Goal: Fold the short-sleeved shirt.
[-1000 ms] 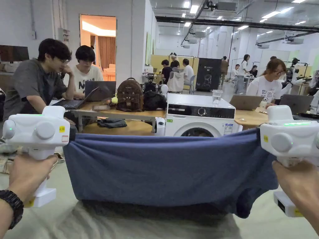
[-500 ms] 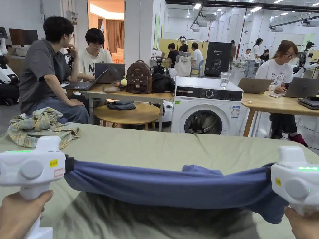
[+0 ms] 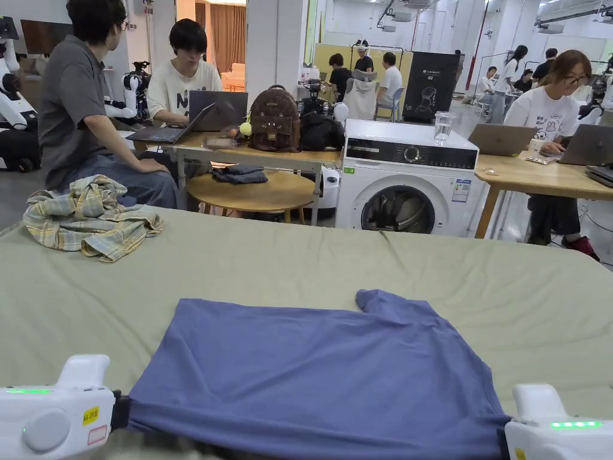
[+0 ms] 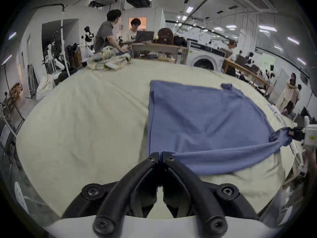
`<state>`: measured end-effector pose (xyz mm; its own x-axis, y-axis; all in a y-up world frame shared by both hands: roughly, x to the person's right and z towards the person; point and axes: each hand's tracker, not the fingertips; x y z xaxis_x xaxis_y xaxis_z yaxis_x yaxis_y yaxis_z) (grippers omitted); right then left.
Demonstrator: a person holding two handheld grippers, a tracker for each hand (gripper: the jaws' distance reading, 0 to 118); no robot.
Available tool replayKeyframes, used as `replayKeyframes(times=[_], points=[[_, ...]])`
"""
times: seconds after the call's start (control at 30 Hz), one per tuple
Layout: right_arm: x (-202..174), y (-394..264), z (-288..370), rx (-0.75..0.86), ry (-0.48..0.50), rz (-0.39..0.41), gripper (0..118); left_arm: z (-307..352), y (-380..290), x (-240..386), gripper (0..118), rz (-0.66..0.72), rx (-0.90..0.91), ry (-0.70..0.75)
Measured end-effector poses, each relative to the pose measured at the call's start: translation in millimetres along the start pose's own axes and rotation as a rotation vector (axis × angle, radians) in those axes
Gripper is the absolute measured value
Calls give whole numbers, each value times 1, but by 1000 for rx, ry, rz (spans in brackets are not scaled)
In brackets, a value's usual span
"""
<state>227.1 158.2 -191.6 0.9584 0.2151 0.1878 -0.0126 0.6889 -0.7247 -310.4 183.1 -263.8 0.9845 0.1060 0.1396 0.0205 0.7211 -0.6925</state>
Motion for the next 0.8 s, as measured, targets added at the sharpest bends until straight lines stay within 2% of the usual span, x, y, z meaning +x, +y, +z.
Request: replayKeyframes(times=[0.2,0.23,0.27,0.3,0.33,0.37,0.4,0.43,0.53,0.6,0.63,0.67,0.7,0.73,0.8], points=[[-1,-18,-22,-64,12,-17,1,-19,-18,-3,1,-1,-99,16],[-1,-18,-21,-64,12,-17,3,-19,-18,-5,7,8,-108,19],[0,-19,-18,-61,14,-24,7,-15,-18,-7,18,17,-108,23],[0,-18,-15,-52,11,-30,19,-9,-18,-8,27,29,-105,28],[0,-16,-11,-25,3,-40,39,-4,-16,-11,35,50,-95,28],[0,-13,-5,20,-10,-52,47,2,-12,-14,46,76,-72,23],[-1,-11,0,46,-18,-60,48,7,-10,-16,58,92,-51,18],[-2,-7,5,79,-22,-76,49,13,-9,-15,60,103,-33,26],[-9,6,17,178,29,-136,49,20,2,-9,60,117,48,-35],[-20,13,21,233,33,-157,48,26,5,10,59,78,80,-41],[-26,15,23,259,32,-166,41,25,6,20,53,45,109,-30],[-33,18,25,290,48,-182,27,25,3,30,42,9,142,-24],[-38,20,26,311,54,-198,10,23,1,38,27,-27,171,-19],[-43,22,28,315,60,-205,0,22,1,48,10,-55,194,-8],[-53,24,29,351,58,-220,0,19,3,63,0,-67,197,20]])
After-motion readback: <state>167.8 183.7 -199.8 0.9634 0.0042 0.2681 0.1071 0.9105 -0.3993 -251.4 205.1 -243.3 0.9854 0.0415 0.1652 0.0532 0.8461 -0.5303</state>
